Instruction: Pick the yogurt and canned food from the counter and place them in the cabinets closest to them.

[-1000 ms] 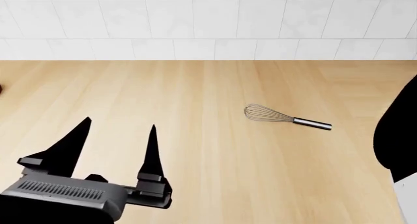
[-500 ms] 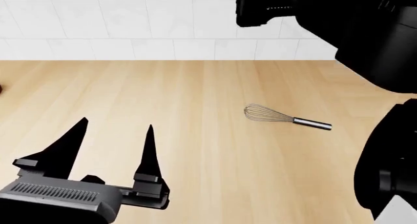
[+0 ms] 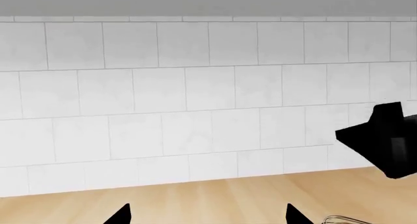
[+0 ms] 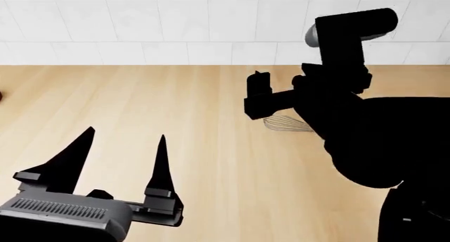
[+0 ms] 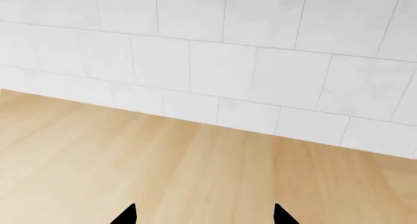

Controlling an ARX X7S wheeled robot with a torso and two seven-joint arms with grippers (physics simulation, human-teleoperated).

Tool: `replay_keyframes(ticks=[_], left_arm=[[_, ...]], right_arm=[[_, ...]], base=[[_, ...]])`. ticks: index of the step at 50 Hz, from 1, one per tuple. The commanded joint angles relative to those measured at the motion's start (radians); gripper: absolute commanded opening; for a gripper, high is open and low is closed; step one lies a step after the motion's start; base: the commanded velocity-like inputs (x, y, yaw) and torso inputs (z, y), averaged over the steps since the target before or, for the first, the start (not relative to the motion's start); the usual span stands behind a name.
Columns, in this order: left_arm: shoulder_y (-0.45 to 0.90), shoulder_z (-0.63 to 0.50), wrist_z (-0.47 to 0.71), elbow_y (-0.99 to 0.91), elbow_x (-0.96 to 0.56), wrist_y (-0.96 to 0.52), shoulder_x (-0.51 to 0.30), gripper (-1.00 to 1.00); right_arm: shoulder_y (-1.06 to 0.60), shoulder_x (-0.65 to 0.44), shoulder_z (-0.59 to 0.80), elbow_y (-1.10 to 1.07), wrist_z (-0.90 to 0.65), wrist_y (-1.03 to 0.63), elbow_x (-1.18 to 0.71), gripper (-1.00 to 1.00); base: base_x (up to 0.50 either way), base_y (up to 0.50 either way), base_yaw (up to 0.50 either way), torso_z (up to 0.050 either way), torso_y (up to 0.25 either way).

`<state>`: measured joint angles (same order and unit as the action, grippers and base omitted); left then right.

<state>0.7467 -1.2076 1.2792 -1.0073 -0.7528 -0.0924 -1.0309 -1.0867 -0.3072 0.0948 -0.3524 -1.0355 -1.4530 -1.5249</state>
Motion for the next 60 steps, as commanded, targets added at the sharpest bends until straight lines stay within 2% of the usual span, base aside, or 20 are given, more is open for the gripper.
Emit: replay_keyframes(ticks=[1,5,10,20,27,39,47,60], left_arm=[[0.0,-0.004,-0.001,0.004,0.002,0.002,0.002,1.0],[-0.003,-0.007,-0.002,0.005,0.006,0.004,0.004,1.0],[-0.008,-0.009,-0.003,0.008,0.012,0.012,0.002,1.0],[-0.012,-0.013,-0.004,0.013,0.019,0.025,-0.005,1.0],[-0.011,-0.018,-0.003,0.015,0.021,0.024,-0.003,1.0],[-0.004,-0.021,0.002,0.005,0.017,0.019,-0.006,1.0],[-0.005,-0.022,0.002,0.0,0.02,0.025,-0.014,1.0],[-0.024,-0.027,-0.019,0.03,0.035,0.066,-0.023,1.0]], right_arm=[[0.121,0.004,0.041,-0.041,-0.113,-0.002,-0.101,1.0],[0.124,0.011,0.085,-0.023,-0.189,-0.002,-0.197,1.0],[0.15,0.023,0.12,-0.005,-0.211,0.016,-0.261,1.0],[0.23,0.046,0.12,-0.075,-0.127,0.041,-0.182,1.0],[0.234,0.026,0.112,-0.13,-0.146,0.061,-0.2,1.0],[0.299,-0.043,0.092,-0.374,-0.345,0.144,-0.335,1.0],[0.323,-0.089,0.139,-0.523,-0.5,0.225,-0.441,1.0],[0.462,-0.079,0.094,-0.614,-0.419,0.216,-0.31,1.0]], base=[[0.0,0.0,0.0,0.0,0.0],[0.0,0.0,0.0,0.0,0.0],[0.0,0.0,0.0,0.0,0.0],[0.0,0.0,0.0,0.0,0.0],[0.0,0.0,0.0,0.0,0.0],[0.0,0.0,0.0,0.0,0.0],[0.0,0.0,0.0,0.0,0.0],[0.0,0.0,0.0,0.0,0.0]])
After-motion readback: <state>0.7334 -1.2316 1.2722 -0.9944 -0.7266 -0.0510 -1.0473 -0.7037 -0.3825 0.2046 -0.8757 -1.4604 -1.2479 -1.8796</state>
